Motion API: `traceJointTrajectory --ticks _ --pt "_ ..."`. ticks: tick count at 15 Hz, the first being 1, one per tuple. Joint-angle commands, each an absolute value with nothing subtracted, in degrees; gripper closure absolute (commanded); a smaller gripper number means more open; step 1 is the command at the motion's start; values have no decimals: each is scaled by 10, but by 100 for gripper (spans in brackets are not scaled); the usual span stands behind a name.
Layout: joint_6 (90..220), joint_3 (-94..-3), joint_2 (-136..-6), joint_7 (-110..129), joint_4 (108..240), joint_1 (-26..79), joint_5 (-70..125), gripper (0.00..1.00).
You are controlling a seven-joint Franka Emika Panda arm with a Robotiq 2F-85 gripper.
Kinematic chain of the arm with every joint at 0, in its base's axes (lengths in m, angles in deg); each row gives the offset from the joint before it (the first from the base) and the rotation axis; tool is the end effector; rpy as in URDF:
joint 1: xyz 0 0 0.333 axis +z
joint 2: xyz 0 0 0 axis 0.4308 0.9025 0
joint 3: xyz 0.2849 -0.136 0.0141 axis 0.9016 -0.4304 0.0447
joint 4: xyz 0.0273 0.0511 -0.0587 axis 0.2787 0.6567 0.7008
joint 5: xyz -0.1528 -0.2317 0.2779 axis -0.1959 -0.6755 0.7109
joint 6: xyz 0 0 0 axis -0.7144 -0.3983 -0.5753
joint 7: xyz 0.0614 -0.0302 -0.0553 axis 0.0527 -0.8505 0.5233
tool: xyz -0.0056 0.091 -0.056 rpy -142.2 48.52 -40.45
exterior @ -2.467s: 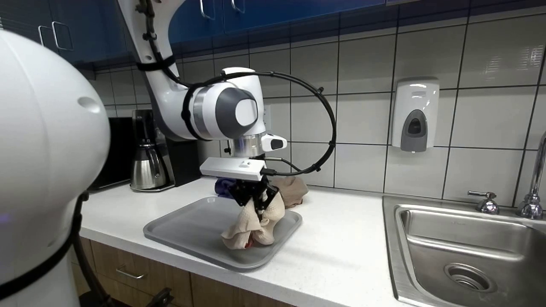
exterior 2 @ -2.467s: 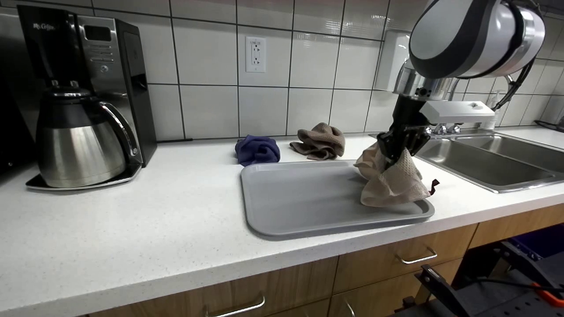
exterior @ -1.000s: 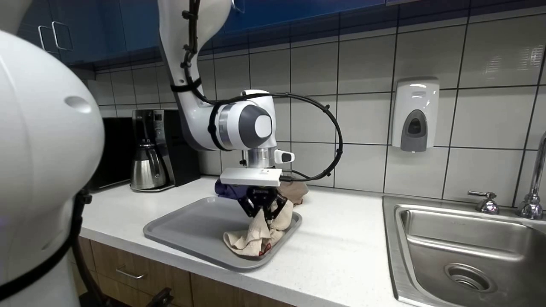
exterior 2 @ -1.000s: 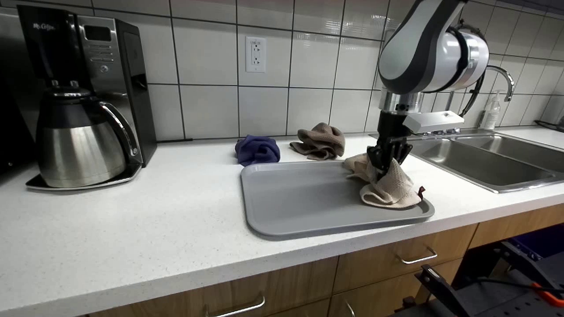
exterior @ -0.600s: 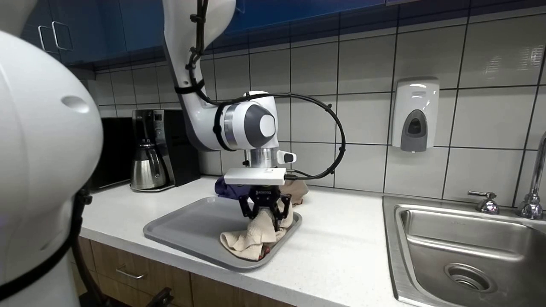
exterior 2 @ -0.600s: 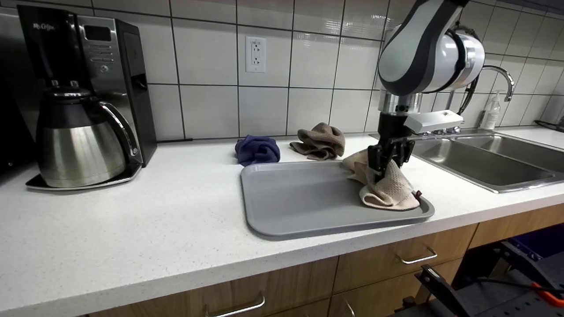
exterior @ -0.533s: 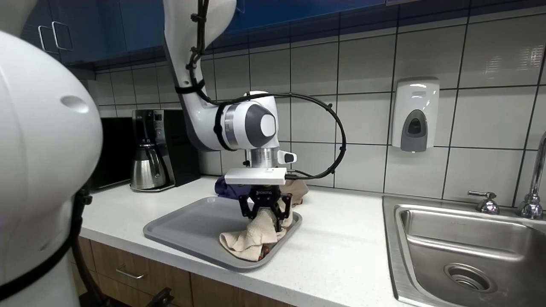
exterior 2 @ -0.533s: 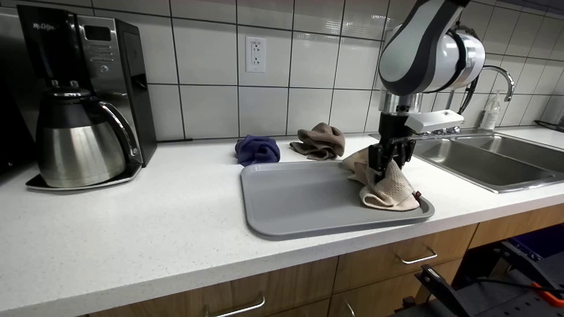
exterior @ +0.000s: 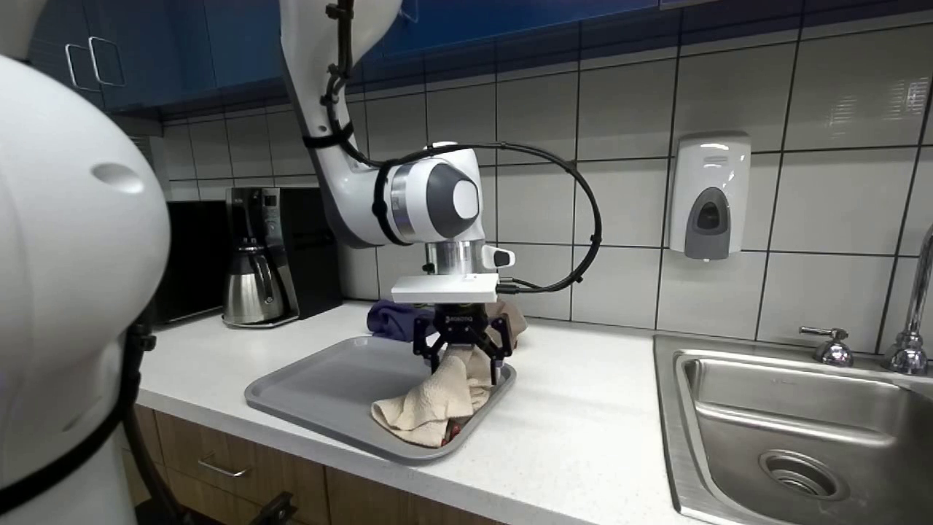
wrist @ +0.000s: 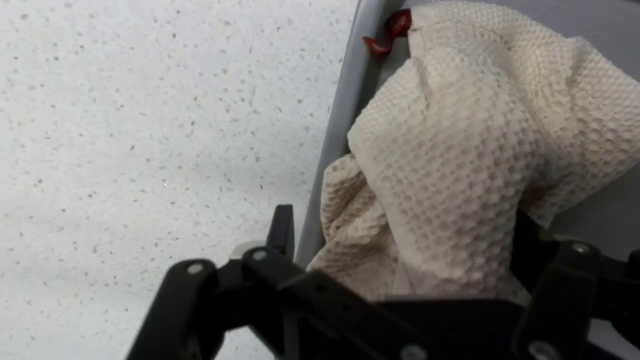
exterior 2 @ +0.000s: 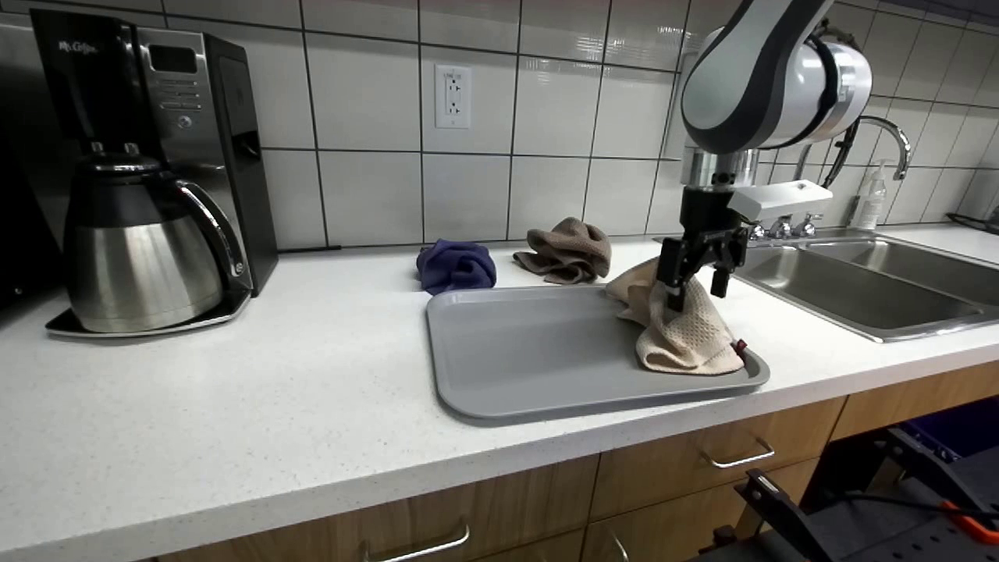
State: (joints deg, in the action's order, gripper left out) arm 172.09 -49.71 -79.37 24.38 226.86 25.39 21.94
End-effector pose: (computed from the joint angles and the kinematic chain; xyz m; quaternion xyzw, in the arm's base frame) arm 0.4549 -0.0393 0.2186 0.9931 0.1087 -0.0211 0.0374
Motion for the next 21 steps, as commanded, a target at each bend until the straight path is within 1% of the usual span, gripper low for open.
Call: traceJointTrajectory --ticks 1,10,11,12,21 --pt "1696 -490 -827 246 2268 241 215 0" --pt "1690 -490 -856 239 2243 240 224 0" --pt "1687 -490 -856 240 2238 240 227 0" --pt "1713 -488 -844 242 2249 241 221 0" --pt "1706 -488 -846 242 2242 240 221 0"
